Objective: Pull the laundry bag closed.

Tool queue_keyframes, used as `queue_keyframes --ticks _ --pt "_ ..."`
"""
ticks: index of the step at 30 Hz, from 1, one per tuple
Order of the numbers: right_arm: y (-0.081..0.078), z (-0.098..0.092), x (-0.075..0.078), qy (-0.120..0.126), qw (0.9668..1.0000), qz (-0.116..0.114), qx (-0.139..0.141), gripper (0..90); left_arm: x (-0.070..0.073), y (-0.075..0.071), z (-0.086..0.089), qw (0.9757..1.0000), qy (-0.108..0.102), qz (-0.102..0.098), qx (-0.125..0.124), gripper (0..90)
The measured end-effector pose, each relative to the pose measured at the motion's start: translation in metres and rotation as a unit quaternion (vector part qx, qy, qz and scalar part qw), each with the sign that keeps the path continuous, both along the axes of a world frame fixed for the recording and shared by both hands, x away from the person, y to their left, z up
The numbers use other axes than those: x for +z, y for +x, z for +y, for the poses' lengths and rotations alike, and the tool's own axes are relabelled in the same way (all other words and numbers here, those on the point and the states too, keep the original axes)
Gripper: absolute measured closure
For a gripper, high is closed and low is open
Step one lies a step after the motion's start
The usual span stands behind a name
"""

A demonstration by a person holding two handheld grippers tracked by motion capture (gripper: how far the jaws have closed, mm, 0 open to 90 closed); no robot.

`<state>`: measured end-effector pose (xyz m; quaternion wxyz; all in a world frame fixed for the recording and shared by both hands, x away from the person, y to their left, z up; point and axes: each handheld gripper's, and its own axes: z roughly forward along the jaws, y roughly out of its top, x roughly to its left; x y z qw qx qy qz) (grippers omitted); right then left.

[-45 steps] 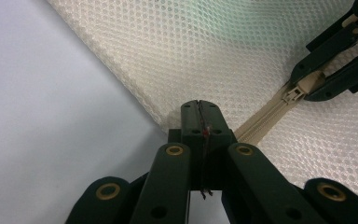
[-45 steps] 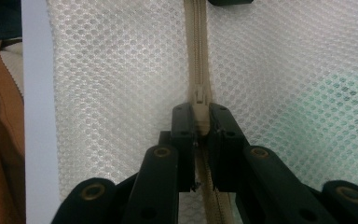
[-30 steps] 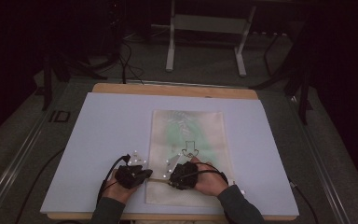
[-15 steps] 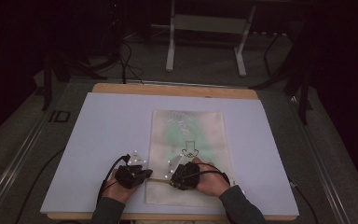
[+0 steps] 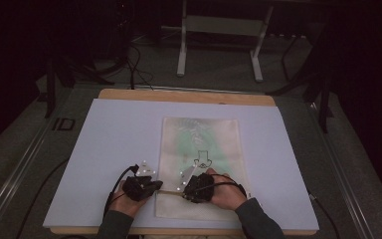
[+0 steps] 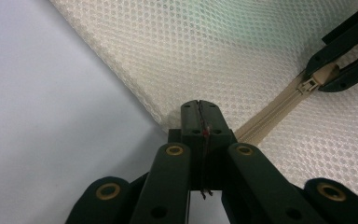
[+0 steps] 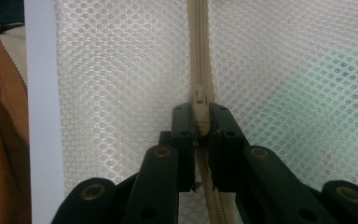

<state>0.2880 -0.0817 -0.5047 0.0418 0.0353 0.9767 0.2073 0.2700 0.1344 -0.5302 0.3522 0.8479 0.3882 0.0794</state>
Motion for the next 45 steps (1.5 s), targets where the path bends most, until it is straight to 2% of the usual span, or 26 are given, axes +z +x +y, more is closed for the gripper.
queue_keyframes --ticks 32,45 --pt "-0.003 -0.007 0.002 -0.001 1.0 -0.001 0.0 82.2 0.0 0.0 0.0 1.0 -0.001 0.0 0.001 89.6" --pt "-0.004 -0.011 0.003 -0.008 1.0 -0.002 0.003 82.2 0.0 0.0 0.0 1.0 0.0 -0.001 0.001 89.6"
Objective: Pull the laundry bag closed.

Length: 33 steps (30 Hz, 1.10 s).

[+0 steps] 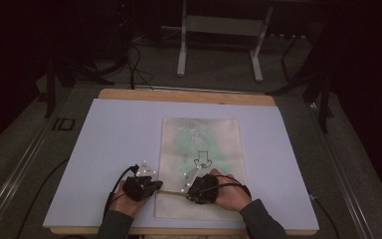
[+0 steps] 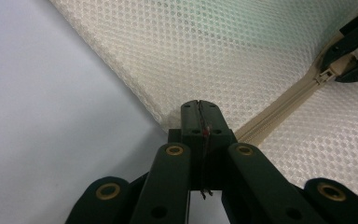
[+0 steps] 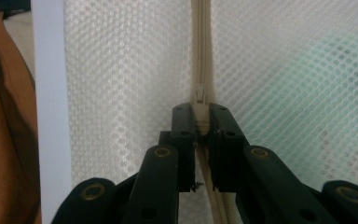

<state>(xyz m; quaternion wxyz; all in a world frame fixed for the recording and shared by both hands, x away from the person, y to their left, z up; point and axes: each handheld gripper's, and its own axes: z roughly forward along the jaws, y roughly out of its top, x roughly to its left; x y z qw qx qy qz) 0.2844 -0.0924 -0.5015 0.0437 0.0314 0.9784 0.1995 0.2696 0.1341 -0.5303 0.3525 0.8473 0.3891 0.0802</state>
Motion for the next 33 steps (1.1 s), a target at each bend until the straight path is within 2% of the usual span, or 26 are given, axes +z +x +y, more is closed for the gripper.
queue_keyframes --ticks 33 --pt "-0.001 -0.017 0.005 -0.006 1.0 0.0 -0.008 82.2 0.0 0.0 0.0 1.0 0.0 0.001 0.0 89.6"
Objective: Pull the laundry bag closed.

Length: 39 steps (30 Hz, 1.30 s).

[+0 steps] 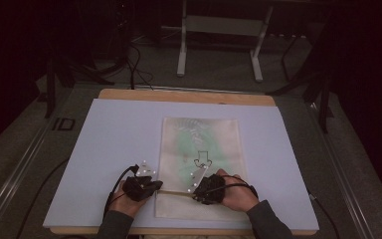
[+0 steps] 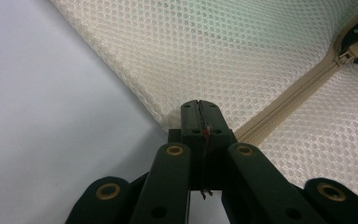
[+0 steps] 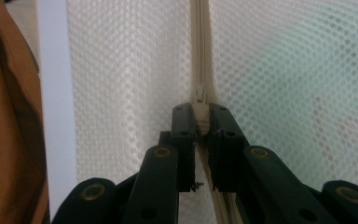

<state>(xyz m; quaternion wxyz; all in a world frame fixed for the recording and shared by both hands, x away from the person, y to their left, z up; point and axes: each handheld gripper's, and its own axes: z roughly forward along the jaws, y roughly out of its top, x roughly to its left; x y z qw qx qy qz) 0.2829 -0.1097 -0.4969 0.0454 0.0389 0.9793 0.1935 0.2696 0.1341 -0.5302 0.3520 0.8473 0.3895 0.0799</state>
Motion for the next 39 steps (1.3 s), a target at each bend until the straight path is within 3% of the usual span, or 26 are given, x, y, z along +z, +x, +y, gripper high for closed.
queue_keyframes --ticks 39 --pt "-0.002 -0.019 0.004 -0.005 1.0 0.001 -0.008 82.2 0.0 0.0 0.0 1.0 0.0 0.001 0.0 89.6"
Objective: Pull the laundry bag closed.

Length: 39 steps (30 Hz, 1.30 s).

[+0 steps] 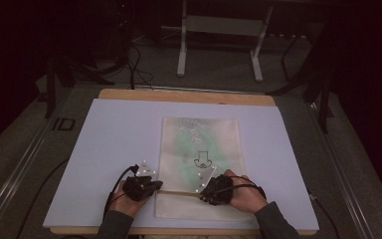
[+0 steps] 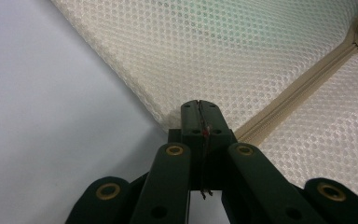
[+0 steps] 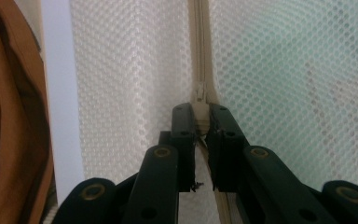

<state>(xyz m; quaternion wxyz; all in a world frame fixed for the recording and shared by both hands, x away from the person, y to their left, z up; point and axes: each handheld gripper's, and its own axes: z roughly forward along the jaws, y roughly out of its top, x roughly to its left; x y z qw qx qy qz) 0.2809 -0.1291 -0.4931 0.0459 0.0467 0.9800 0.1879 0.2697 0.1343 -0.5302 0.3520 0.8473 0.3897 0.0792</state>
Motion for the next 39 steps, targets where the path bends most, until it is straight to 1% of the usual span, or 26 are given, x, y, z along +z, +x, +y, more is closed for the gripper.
queue_keyframes --ticks 7,9,11,12,15,18,20,27,29,31,33,34,36,39 --pt "0.0 -0.007 0.002 0.002 1.0 -0.001 -0.002 82.2 0.0 0.0 0.0 1.0 0.0 0.0 0.0 89.6" --pt "-0.001 -0.008 0.002 0.004 1.0 0.001 -0.008 82.2 0.0 0.0 0.0 1.0 0.0 0.0 0.0 89.6" --pt "0.0 -0.01 0.003 0.005 1.0 0.002 -0.006 82.2 0.0 0.0 0.0 1.0 0.0 0.0 0.0 89.6" --pt "0.0 -0.01 0.003 0.001 1.0 -0.001 -0.005 82.2 0.0 0.0 0.0 1.0 0.0 0.0 0.0 89.6" --pt "0.0 -0.011 0.003 0.004 1.0 0.002 -0.005 82.2 0.0 0.0 0.0 1.0 0.0 0.0 0.0 89.6" --pt "0.0 -0.012 0.003 0.002 1.0 0.002 -0.005 82.2 0.0 0.0 0.0 1.0 -0.001 0.0 0.0 89.6" --pt "0.0 -0.014 0.004 0.007 0.9999 0.003 -0.007 82.2 0.0 0.0 0.0 1.0 -0.001 0.0 -0.001 89.6" --pt "-0.001 -0.022 0.005 0.003 0.9999 0.003 -0.014 82.2 0.0 0.0 0.0 1.0 -0.001 0.0 0.0 89.6" --pt "0.0 -0.023 0.005 0.006 0.9999 0.004 -0.014 82.2 0.0 0.0 0.0 1.0 -0.001 0.0 0.001 89.6" --pt "-0.001 -0.024 0.005 0.002 0.9999 0.004 -0.016 82.2 0.0 0.0 0.0 1.0 0.0 0.0 0.0 89.6" --pt "-0.001 -0.025 0.005 0.004 0.9999 0.003 -0.016 82.2 0.0 0.0 0.0 1.0 -0.001 0.0 0.0 89.6" --pt "0.0 -0.025 0.005 0.0 0.9999 0.001 -0.014 82.2 0.0 0.0 0.0 1.0 -0.001 0.0 0.0 89.6" --pt "0.0 -0.027 0.005 0.004 0.9999 0.003 -0.016 82.2 0.0 0.0 0.0 1.0 -0.001 0.0 0.0 89.6" --pt "0.0 -0.029 0.005 0.001 0.9998 0.002 -0.018 82.2 0.0 0.0 0.0 1.0 -0.001 0.0 0.0 89.6"
